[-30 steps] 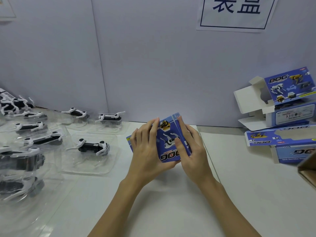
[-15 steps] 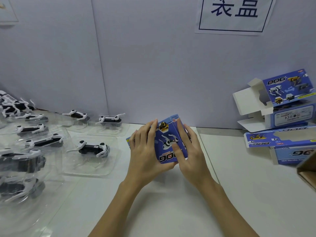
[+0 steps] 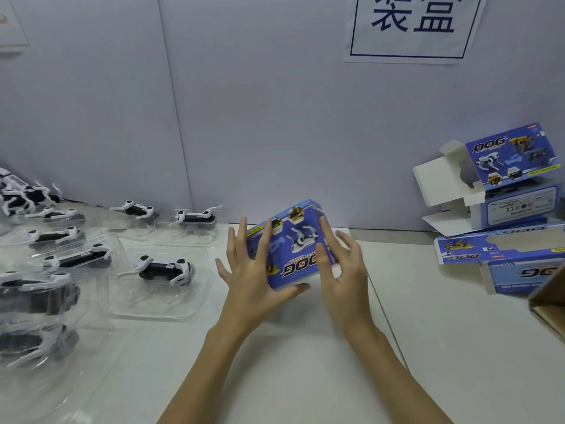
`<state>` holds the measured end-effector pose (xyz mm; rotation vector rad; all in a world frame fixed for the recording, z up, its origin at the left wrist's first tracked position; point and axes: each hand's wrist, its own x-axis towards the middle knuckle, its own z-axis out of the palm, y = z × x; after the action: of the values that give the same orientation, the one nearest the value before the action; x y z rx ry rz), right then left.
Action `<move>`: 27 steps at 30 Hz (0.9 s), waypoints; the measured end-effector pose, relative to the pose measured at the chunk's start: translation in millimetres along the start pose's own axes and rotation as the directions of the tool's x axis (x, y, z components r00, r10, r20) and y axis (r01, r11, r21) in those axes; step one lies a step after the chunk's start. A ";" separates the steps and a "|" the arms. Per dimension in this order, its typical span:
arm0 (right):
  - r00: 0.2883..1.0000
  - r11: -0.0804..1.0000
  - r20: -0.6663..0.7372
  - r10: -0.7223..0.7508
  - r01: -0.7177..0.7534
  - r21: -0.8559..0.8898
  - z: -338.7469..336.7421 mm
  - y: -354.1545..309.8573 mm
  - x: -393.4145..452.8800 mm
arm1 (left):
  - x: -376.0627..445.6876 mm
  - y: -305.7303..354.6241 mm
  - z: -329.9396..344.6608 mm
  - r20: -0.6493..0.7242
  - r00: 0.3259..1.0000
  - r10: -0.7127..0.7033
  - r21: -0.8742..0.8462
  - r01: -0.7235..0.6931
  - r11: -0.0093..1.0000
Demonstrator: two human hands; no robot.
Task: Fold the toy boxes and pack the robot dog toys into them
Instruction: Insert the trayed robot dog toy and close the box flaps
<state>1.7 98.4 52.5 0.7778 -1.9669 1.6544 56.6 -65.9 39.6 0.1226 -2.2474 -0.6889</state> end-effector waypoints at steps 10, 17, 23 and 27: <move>0.978 0.967 0.204 -0.036 0.086 -0.242 -26.4 14.4 11.9 | 9.4 -13.7 -13.7 0.094 0.871 -0.482 -0.589 0.439 0.678; 0.926 0.925 0.360 -0.112 0.229 -0.302 -24.9 8.0 13.2 | 13.6 -14.6 -24.5 0.133 0.796 -0.590 -0.789 0.445 0.423; 0.998 0.999 -0.052 0.018 -0.021 -0.050 -24.0 -5.5 11.2 | 13.3 -2.8 -26.7 0.170 0.898 -0.405 -0.823 0.356 0.443; 0.953 0.950 -0.060 0.299 -0.291 0.115 -28.2 -4.2 17.7 | 6.3 12.4 -18.3 0.266 0.925 -0.270 -0.771 0.372 0.516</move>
<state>-8.9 123.3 72.3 0.4630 -2.0322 1.9416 66.6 -65.3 60.2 0.0395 -1.7797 -1.9279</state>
